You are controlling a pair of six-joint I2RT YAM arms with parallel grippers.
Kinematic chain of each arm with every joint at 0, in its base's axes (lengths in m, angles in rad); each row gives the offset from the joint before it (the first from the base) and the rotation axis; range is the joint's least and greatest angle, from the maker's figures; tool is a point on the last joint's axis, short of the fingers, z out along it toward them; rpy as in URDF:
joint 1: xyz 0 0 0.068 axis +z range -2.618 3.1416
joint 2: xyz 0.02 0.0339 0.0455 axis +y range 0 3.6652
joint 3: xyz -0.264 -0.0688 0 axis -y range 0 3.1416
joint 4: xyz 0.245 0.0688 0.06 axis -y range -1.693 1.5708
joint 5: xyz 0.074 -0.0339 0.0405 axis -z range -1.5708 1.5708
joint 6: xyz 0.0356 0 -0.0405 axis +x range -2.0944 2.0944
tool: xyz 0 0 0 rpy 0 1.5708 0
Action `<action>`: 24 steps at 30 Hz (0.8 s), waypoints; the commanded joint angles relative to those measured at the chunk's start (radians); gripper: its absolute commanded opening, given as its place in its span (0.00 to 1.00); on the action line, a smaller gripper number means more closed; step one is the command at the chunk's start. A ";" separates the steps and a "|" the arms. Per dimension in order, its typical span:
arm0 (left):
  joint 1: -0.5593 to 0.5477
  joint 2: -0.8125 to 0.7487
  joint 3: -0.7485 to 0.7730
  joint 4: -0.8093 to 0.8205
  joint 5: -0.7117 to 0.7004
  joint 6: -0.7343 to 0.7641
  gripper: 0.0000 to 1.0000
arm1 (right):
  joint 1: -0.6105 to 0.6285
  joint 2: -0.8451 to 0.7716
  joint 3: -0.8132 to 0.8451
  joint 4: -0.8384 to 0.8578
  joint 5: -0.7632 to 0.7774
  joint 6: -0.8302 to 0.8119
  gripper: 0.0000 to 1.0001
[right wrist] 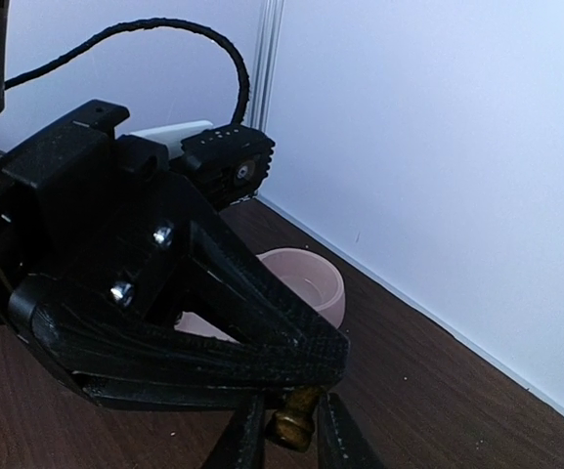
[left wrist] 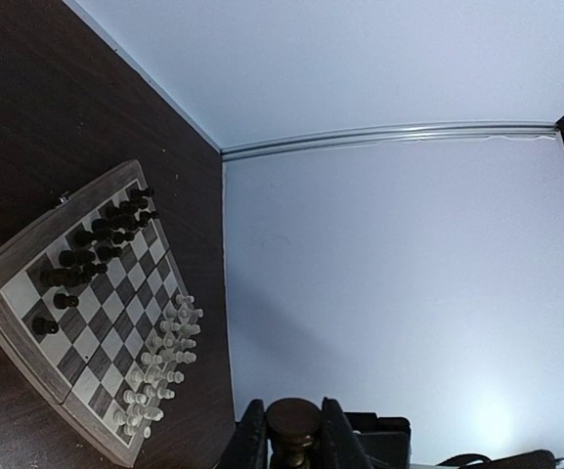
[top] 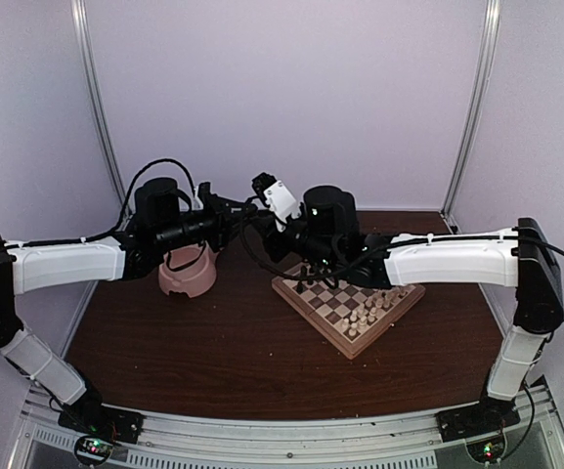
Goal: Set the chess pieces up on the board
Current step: Pass from the left arm to the right
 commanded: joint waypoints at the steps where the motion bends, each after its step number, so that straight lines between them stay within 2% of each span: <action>1: -0.006 -0.025 -0.009 0.066 -0.002 -0.003 0.16 | 0.005 -0.024 -0.023 0.037 0.039 0.000 0.18; 4: -0.006 -0.026 -0.011 0.066 -0.004 -0.003 0.16 | 0.005 -0.028 -0.027 0.037 0.049 0.005 0.08; 6: -0.006 -0.027 -0.014 0.065 -0.005 -0.003 0.18 | 0.005 -0.033 -0.033 0.040 0.052 0.005 0.05; 9: -0.006 -0.035 -0.018 0.042 -0.019 0.007 0.35 | 0.005 -0.042 -0.038 0.041 0.066 0.014 0.00; 12: -0.002 -0.054 -0.033 0.026 -0.044 0.048 0.54 | 0.000 -0.060 -0.045 0.017 0.070 0.032 0.00; 13: 0.003 -0.062 -0.035 0.011 -0.044 0.078 0.58 | -0.003 -0.068 -0.048 0.002 0.064 0.040 0.00; 16: 0.040 -0.107 -0.027 -0.089 -0.034 0.219 0.60 | -0.028 -0.091 -0.013 -0.131 0.003 0.084 0.00; 20: 0.088 -0.161 -0.002 -0.282 -0.021 0.454 0.61 | -0.091 -0.102 0.064 -0.396 -0.113 0.200 0.00; 24: 0.111 -0.185 0.057 -0.489 -0.020 0.710 0.61 | -0.198 -0.046 0.179 -0.634 -0.340 0.321 0.00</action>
